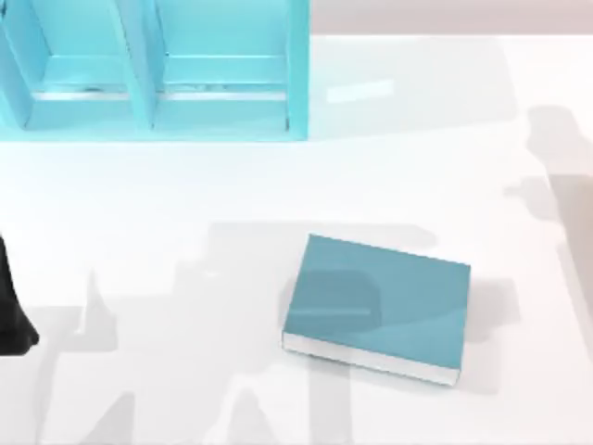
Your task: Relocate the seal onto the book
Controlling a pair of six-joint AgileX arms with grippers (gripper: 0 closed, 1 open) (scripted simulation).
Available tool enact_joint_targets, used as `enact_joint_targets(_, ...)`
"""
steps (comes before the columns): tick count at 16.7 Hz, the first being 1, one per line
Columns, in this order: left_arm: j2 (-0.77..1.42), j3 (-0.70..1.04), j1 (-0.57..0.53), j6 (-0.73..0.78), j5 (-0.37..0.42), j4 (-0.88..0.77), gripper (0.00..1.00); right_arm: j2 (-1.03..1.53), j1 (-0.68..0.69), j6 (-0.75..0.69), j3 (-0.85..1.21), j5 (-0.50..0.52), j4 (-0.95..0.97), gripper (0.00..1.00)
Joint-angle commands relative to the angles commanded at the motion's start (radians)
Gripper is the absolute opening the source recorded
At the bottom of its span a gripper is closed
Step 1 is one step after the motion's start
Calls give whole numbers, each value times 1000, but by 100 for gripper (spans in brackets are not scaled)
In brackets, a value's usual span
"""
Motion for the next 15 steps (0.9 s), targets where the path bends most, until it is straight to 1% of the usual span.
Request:
enact_joint_targets(2,0,0,0,0,0,0,100,21,34,32,4,0,9,0)
enact_joint_targets(4,0,0,0,0,0,0,100,47,108,106,6,1,34,0)
enact_joint_targets(7,0,0,0,0,0,0,100,105,256,251,9,0,81,0)
enact_joint_targets(12,0,0,0,0,0,0,100,193,536,538,-5,3,192,0)
enact_joint_targets(15,0,0,0,0,0,0,100,229,652,655,-16,4,241,0)
